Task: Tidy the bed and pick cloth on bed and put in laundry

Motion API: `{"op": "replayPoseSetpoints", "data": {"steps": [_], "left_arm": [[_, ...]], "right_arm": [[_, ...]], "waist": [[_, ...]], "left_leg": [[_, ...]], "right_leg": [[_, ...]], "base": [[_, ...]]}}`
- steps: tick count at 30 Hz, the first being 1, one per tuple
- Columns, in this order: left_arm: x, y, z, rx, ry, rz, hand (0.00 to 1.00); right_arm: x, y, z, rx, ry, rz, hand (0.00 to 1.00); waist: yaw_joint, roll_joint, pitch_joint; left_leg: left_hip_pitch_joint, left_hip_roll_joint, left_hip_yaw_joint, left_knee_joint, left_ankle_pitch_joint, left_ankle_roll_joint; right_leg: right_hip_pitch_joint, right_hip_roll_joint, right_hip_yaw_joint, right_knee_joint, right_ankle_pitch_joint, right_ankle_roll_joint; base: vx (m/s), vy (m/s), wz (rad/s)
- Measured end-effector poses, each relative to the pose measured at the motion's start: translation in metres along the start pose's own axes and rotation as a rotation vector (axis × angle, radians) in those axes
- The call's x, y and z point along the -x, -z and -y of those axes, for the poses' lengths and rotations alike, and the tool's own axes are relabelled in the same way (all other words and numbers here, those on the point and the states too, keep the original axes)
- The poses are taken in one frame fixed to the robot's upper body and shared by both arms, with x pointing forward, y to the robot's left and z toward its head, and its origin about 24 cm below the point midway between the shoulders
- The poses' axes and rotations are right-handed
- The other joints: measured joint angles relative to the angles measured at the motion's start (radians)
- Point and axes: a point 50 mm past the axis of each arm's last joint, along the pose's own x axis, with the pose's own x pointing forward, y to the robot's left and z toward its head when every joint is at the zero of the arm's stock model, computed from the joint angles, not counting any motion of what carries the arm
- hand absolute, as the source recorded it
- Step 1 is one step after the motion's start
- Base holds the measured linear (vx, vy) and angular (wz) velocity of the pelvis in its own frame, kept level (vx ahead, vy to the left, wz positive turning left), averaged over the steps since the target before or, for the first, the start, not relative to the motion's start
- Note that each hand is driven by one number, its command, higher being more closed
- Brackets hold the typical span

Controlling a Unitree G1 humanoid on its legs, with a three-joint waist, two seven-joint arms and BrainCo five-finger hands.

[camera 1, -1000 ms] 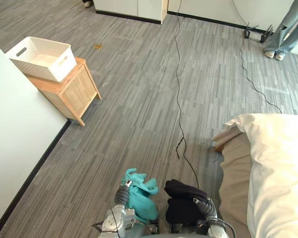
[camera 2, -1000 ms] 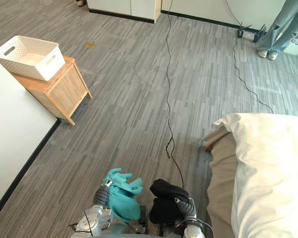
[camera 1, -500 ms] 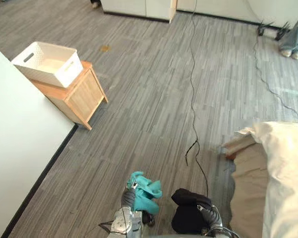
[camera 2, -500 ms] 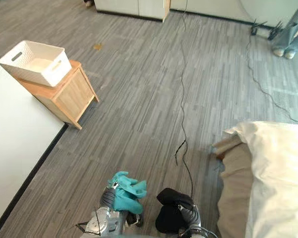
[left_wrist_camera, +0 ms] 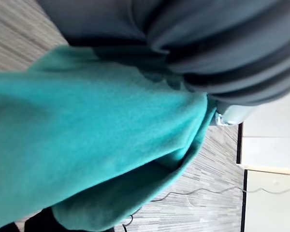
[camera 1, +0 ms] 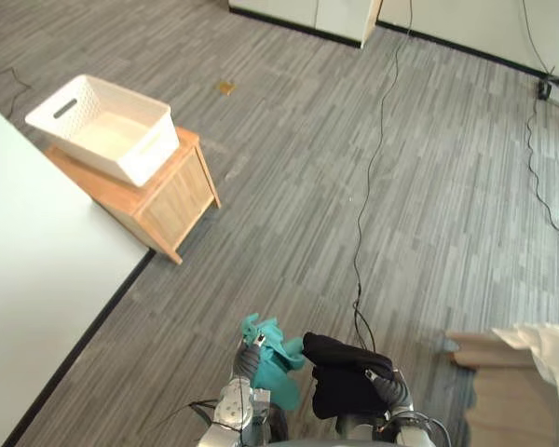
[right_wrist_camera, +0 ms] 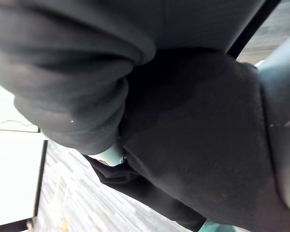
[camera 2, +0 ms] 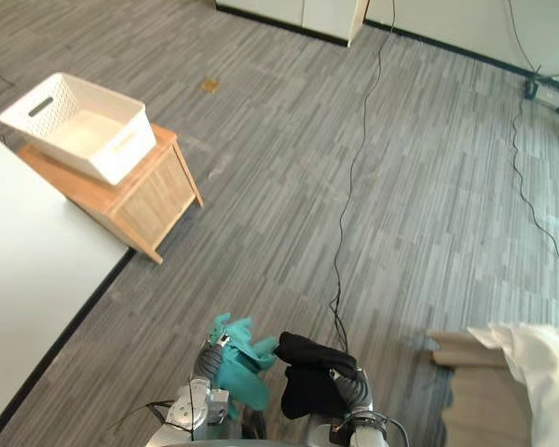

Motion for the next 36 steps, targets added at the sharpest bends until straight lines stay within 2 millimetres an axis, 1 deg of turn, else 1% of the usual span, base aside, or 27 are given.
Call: {"op": "replayPoseSetpoints", "data": {"steps": [1,2,3,4,5,6,7,8,9,11,12,14,15,16,18,20,21,22,23,24,26,27,28,30,33,35,36], "left_arm": [[-0.001,-0.002,-0.001,0.0,-0.003,0.007,1.0],[-0.002,-0.002,-0.002,-0.002,-0.006,0.009,1.0],[-0.001,0.0,-0.004,-0.017,-0.009,0.006,1.0],[0.0,0.005,-0.005,-0.033,-0.009,-0.008,1.0],[-0.001,0.008,0.001,-0.02,-0.007,-0.034,1.0],[-0.002,0.008,-0.002,-0.014,-0.018,-0.034,1.0],[-0.003,0.007,-0.004,0.001,-0.03,-0.033,1.0],[-0.003,0.007,-0.003,0.014,-0.033,-0.035,1.0],[-0.001,0.008,-0.003,0.047,-0.037,-0.041,1.0],[0.001,0.008,-0.001,0.085,-0.037,-0.04,1.0],[0.004,0.006,-0.001,0.113,-0.043,-0.027,1.0],[0.008,0.006,0.0,0.147,-0.049,-0.012,1.0],[0.009,0.008,0.002,0.159,-0.048,-0.022,1.0],[0.01,0.008,0.003,0.163,-0.046,-0.025,1.0],[0.013,0.012,0.006,0.179,-0.046,-0.042,1.0],[0.015,0.014,0.009,0.191,-0.045,-0.053,1.0],[0.019,0.017,0.012,0.204,-0.045,-0.072,1.0],[0.02,0.019,0.013,0.206,-0.044,-0.081,1.0],[0.024,0.025,0.012,0.212,-0.055,-0.107,1.0],[0.026,0.034,0.004,0.214,-0.085,-0.15,1.0],[0.026,0.036,0.001,0.222,-0.098,-0.158,1.0],[0.025,0.037,-0.002,0.201,-0.096,-0.166,1.0],[0.026,0.039,-0.002,0.193,-0.097,-0.179,1.0],[0.026,0.04,-0.007,0.175,-0.103,-0.178,1.0],[0.021,0.036,-0.014,0.152,-0.123,-0.152,1.0],[0.017,0.031,-0.016,0.144,-0.127,-0.131,1.0],[0.015,0.03,-0.018,0.139,-0.13,-0.121,1.0]], "right_arm": [[-0.002,-0.003,-0.003,-0.002,-0.01,0.011,1.0],[-0.002,-0.003,-0.004,-0.005,-0.014,0.012,1.0],[0.002,-0.003,-0.006,-0.007,-0.022,0.014,1.0],[0.005,-0.002,-0.006,-0.002,-0.024,0.009,1.0],[0.002,-0.008,-0.006,0.007,-0.031,0.036,1.0],[-0.002,-0.017,-0.006,0.01,-0.038,0.071,1.0],[-0.003,-0.018,-0.008,0.013,-0.049,0.073,1.0],[-0.003,-0.018,-0.007,0.027,-0.057,0.077,1.0],[-0.005,-0.02,-0.006,0.07,-0.07,0.087,1.0],[-0.005,-0.02,-0.002,0.105,-0.067,0.085,1.0],[-0.006,-0.021,-0.001,0.127,-0.072,0.094,1.0],[-0.006,-0.022,-0.001,0.137,-0.074,0.096,1.0],[-0.006,-0.021,0.0,0.146,-0.073,0.093,1.0],[-0.007,-0.022,0.0,0.149,-0.074,0.095,1.0],[-0.009,-0.024,0.002,0.177,-0.084,0.097,1.0],[-0.012,-0.028,0.004,0.191,-0.081,0.108,1.0],[-0.014,-0.03,0.006,0.201,-0.07,0.113,1.0],[-0.015,-0.031,0.005,0.201,-0.069,0.116,1.0],[-0.016,-0.03,0.004,0.198,-0.072,0.111,1.0],[-0.017,-0.018,-0.002,0.176,-0.072,0.062,1.0],[-0.014,-0.011,-0.004,0.165,-0.069,0.034,1.0],[-0.011,-0.007,-0.004,0.16,-0.067,0.019,1.0],[-0.009,-0.004,-0.003,0.159,-0.065,0.008,1.0],[-0.007,-0.004,-0.005,0.157,-0.073,0.013,1.0],[-0.008,-0.013,-0.008,0.151,-0.083,0.056,1.0],[-0.011,-0.024,-0.01,0.155,-0.094,0.108,1.0],[-0.01,-0.03,-0.012,0.164,-0.099,0.136,1.0]], "waist": [[-0.009,0.002,0.0],[-0.009,-0.004,-0.004],[-0.012,-0.021,-0.011],[-0.02,-0.025,-0.017],[-0.006,0.035,-0.021],[-0.013,0.056,-0.023],[-0.01,0.061,-0.02],[-0.01,0.07,-0.012],[0.008,0.098,0.009],[0.045,0.104,0.029],[0.065,0.08,0.041],[0.084,0.06,0.044],[0.096,0.068,0.04],[0.101,0.069,0.038],[0.102,0.066,0.035],[0.105,0.055,0.028],[0.124,0.05,0.006],[0.138,0.049,-0.001],[0.161,0.045,-0.012],[0.161,-0.016,-0.043],[0.155,-0.047,-0.053],[0.144,-0.064,-0.054],[0.127,-0.058,-0.054],[0.115,-0.033,-0.058],[0.092,-0.003,-0.063],[0.092,0.01,-0.063],[0.091,0.009,-0.063]], "left_leg": [[0.036,0.031,0.006,-0.001,-0.029,-0.05],[0.058,0.037,0.013,-0.006,-0.039,-0.069],[0.121,0.04,0.013,-0.02,-0.062,-0.108],[0.176,0.053,0.01,-0.023,-0.071,-0.128],[0.199,0.103,0.036,-0.014,-0.047,-0.169],[0.177,0.129,0.038,0.049,0.033,-0.204],[0.108,0.158,0.021,0.22,0.137,-0.127],[0.064,0.193,0.01,0.345,0.209,-0.1],[-0.031,0.286,-0.017,0.633,0.268,-0.044],[-0.174,0.361,-0.055,0.977,0.2,-0.005],[-0.268,0.353,-0.047,1.052,0.166,-0.009],[-0.403,0.32,-0.026,1.011,0.114,-0.034],[-0.473,0.289,-0.012,0.915,0.08,-0.047],[-0.497,0.27,0.004,0.853,0.07,-0.046],[-0.56,0.18,0.127,0.547,0.061,-0.041],[-0.561,0.123,0.258,0.357,0.075,-0.017],[-0.555,0.08,0.373,0.247,0.114,0.081],[-0.544,0.068,0.406,0.216,0.126,0.116],[-0.524,0.046,0.4,0.193,0.167,0.259],[-0.48,0.002,0.366,0.2,0.116,0.253],[-0.43,-0.045,0.275,0.191,0.074,0.234],[-0.369,-0.074,0.211,0.188,0.054,0.22],[-0.292,-0.09,0.13,0.162,0.042,0.2],[-0.182,-0.08,0.007,0.105,0.041,0.178],[-0.114,-0.025,-0.15,0.068,0.051,0.161],[-0.087,0.033,-0.233,0.06,0.035,0.085],[-0.065,0.066,-0.264,0.055,0.01,0.014]], "right_leg": [[-0.025,0.043,0.005,-0.241,0.103,-0.01],[-0.027,0.058,0.014,-0.354,0.165,-0.015],[-0.031,0.076,0.043,-0.491,0.286,-0.051],[-0.029,0.09,0.082,-0.448,0.458,-0.072],[-0.055,0.133,0.084,-0.349,0.414,-0.088],[-0.078,0.147,0.083,-0.267,0.336,-0.096],[-0.061,0.164,0.087,-0.227,0.263,-0.106],[-0.022,0.177,0.088,-0.239,0.241,-0.109],[0.096,0.228,0.08,-0.304,0.216,-0.122],[0.277,0.282,0.078,-0.416,0.2,-0.144],[0.368,0.284,0.091,-0.482,0.195,-0.149],[0.465,0.287,0.104,-0.576,0.17,-0.111],[0.511,0.288,0.104,-0.624,0.16,-0.096],[0.531,0.287,0.098,-0.642,0.156,-0.095],[0.611,0.28,0.064,-0.697,0.124,-0.085],[0.643,0.268,0.027,-0.707,0.09,-0.05],[0.665,0.264,0.008,-0.696,0.053,-0.013],[0.675,0.265,0.007,-0.674,0.032,0.003],[0.679,0.259,0.004,-0.596,-0.016,0.014],[0.615,0.185,-0.032,-0.343,-0.072,0.048],[0.49,0.104,-0.056,0.047,0.005,0.08],[0.415,0.038,-0.051,0.29,0.011,0.065],[0.377,0.0,-0.052,0.385,0.0,0.049],[0.31,-0.019,-0.042,0.364,-0.022,0.02],[0.169,-0.017,0.066,0.128,-0.036,0.014],[0.112,0.0,0.227,-0.203,0.037,0.059],[0.11,-0.003,0.324,-0.371,0.111,0.085]], "base": [[0.56,-0.268,0.32],[0.63,-0.307,0.34],[0.69,-0.337,0.35],[0.72,-0.35,0.01],[0.9,-0.431,-0.25],[0.86,-0.494,-0.48],[0.85,-0.519,-0.21],[0.68,-0.421,-0.14],[0.55,-0.279,-0.1],[0.59,-0.29,-0.22],[0.51,-0.268,-0.24],[0.49,-0.221,-0.12],[0.49,-0.175,-0.01],[0.51,-0.132,0.16],[0.62,-0.104,0.47],[0.66,-0.082,0.56],[0.63,-0.071,0.36],[0.77,-0.063,0.09],[0.68,-0.026,0.4],[0.7,-0.004,0.82],[0.72,-0.02,1.35],[0.89,-0.128,1.88],[0.75,-0.174,1.92],[0.69,-0.249,1.85],[0.56,-0.344,1.71],[0.59,-0.567,1.65],[0.42,-0.497,1.38]]}}
